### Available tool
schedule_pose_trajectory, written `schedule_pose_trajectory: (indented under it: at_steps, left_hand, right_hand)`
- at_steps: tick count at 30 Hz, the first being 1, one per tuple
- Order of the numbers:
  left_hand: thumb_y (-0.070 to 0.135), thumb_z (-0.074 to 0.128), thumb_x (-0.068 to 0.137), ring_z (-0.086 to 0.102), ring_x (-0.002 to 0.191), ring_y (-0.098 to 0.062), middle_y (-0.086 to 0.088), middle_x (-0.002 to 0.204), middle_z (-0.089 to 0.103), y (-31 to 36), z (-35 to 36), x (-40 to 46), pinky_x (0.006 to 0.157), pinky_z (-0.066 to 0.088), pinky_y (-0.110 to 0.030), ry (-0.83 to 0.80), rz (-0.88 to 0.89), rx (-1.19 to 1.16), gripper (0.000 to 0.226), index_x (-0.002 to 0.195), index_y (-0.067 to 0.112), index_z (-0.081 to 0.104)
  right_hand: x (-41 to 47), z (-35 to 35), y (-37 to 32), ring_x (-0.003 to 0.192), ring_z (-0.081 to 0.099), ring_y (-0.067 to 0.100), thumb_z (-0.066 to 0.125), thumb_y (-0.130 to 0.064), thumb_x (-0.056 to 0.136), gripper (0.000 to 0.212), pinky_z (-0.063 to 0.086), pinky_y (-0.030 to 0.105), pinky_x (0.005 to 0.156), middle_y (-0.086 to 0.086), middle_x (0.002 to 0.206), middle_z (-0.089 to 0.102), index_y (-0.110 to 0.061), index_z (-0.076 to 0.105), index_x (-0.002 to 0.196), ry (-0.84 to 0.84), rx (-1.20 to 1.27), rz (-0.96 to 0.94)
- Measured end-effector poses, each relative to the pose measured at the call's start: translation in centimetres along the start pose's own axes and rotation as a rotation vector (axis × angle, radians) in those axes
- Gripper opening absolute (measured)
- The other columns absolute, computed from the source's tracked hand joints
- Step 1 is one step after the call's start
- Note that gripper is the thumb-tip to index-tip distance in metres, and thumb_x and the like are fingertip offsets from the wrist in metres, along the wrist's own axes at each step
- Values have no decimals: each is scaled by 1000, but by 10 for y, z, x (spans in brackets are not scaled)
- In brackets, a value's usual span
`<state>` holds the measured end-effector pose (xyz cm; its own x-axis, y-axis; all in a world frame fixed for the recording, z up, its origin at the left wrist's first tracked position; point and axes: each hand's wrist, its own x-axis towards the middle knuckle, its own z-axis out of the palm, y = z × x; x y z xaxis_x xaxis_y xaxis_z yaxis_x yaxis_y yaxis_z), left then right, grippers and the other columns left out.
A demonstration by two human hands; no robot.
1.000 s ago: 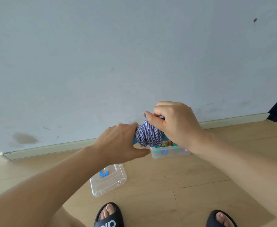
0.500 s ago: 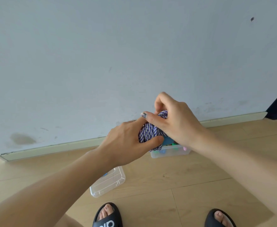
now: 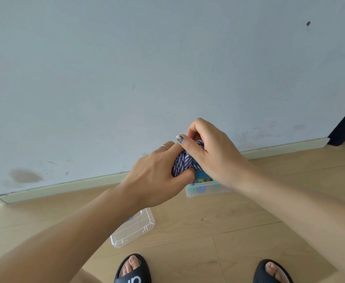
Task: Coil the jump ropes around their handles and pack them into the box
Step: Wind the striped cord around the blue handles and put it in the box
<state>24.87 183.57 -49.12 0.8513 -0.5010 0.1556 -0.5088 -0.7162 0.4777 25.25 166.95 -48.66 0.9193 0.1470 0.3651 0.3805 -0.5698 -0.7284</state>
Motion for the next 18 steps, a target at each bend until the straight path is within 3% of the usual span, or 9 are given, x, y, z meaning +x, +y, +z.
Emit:
schedule_pose_trajectory:
  at_steps: [6,10,13,15,18]
  left_hand:
    - [61,35,96,57,77,-6,17,81,58,-4,-5,5,68,48,-32,11,-1,-14,24,109,48,50]
    - [55,34,98,56,78,-10,13,86,58,-8,-8,6,71,48,-36,22,7,66,23,111,44,49]
    - [54,35,97,54,75,-11,12,83,55,-13,-11,7,69,48,-37,23,3,97,17,98,40,45]
    - [56,33,95,55,76,-12,11,83,57,-15,-12,7,69,49,-37,24,14,126,21,97,39,46]
    - [60,28,90,58,77,-11,13,88,60,-16,-14,8,66,50,-35,18,32,184,31,104,41,48]
  right_hand:
    - [-2,3,-3,67,46,7,47,-33,103,28,34,15,59,-8,73,48,-10,49,87,36,34,65]
    - [2,-13,-6,61,49,4,51,-33,101,24,40,15,55,-6,70,52,-12,57,90,-104,87,132]
    - [7,-30,0,83,61,22,62,-33,96,14,51,36,78,12,92,66,-21,67,93,-235,175,171]
    - [8,-38,3,83,61,17,66,-30,93,11,54,30,79,14,92,65,-21,71,95,-326,243,201]
    - [7,-43,7,77,60,6,71,-25,89,9,53,22,74,0,84,59,-20,71,97,-400,292,234]
